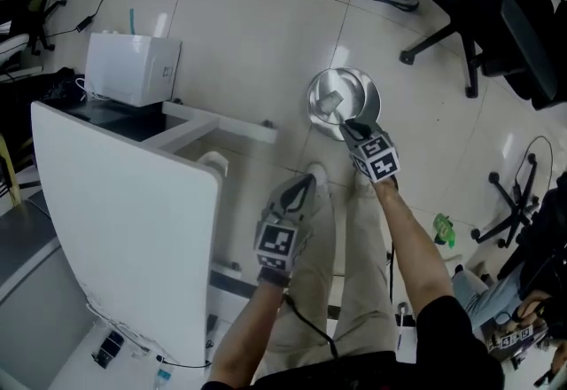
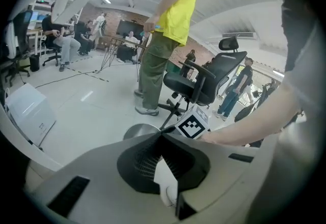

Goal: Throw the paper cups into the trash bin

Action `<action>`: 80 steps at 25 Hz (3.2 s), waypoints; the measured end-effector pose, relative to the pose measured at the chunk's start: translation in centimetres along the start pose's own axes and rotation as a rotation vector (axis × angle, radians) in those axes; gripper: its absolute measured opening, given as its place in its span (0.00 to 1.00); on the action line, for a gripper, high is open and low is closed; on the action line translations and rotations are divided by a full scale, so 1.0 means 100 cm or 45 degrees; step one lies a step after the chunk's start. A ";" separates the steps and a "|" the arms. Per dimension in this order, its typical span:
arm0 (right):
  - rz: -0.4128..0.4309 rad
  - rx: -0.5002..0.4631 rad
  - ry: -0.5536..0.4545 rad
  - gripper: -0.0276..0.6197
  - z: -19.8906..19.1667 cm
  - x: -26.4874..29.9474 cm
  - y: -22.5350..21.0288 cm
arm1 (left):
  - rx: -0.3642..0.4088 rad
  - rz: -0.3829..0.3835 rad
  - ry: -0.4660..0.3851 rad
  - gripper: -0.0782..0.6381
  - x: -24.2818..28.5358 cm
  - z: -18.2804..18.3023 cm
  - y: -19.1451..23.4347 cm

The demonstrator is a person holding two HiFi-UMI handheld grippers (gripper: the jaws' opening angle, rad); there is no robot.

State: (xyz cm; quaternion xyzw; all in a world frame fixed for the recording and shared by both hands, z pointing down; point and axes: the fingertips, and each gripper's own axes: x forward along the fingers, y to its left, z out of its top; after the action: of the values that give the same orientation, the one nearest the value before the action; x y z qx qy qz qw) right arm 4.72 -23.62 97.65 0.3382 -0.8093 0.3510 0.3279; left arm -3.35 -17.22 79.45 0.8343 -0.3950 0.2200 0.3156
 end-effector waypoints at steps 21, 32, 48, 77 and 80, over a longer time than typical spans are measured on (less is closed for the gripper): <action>-0.031 -0.137 -0.597 0.15 0.227 -0.305 0.114 | 0.150 0.083 -0.333 0.10 -0.123 0.242 -0.106; 0.015 -0.077 -0.954 0.07 0.315 -0.497 0.169 | 0.247 0.074 -0.577 0.10 -0.216 0.362 -0.173; 0.194 -0.362 -1.193 0.05 0.391 -0.647 0.271 | 0.558 -0.126 -0.768 0.10 -0.330 0.438 -0.254; 0.486 -0.532 -1.110 0.05 0.377 -0.629 0.349 | 0.294 0.142 -0.892 0.10 -0.409 0.402 -0.225; 0.574 -0.617 -1.108 0.05 0.389 -0.617 0.373 | 0.247 0.212 -0.886 0.10 -0.425 0.393 -0.214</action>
State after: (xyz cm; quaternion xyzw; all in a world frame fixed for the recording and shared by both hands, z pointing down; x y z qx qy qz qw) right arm -1.37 -15.14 16.40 0.1852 -0.9803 0.0437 -0.0521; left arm -6.82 -12.17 18.07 0.8502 -0.5224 -0.0158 0.0630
